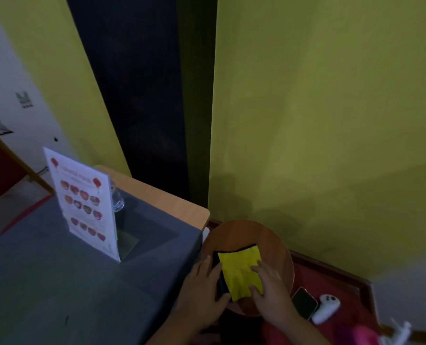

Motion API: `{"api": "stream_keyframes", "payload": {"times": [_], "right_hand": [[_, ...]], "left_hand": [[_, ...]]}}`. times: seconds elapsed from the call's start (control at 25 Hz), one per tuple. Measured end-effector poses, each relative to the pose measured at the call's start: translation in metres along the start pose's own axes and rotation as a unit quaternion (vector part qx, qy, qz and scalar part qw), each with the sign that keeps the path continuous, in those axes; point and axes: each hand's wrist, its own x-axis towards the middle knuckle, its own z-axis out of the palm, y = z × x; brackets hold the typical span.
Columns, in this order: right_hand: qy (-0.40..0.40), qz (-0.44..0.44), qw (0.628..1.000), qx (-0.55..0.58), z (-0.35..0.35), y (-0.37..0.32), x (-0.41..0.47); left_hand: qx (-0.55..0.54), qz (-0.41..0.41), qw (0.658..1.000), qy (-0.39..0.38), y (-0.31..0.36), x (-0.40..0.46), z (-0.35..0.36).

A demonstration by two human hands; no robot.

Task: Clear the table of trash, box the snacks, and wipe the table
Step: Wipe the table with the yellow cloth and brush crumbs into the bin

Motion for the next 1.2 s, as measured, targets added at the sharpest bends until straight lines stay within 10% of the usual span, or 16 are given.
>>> {"api": "stream_keyframes", "payload": {"times": [0.44, 1.2], "right_hand": [[-0.073, 0.172, 0.981, 0.059, 0.023, 0.032, 0.053], [-0.127, 0.065, 0.986, 0.09, 0.013, 0.046, 0.076]], "left_hand": [[-0.132, -0.163, 0.968, -0.14, 0.025, 0.061, 0.059], [-0.252, -0.299, 0.92, 0.039, 0.063, 0.073, 0.084]]}}
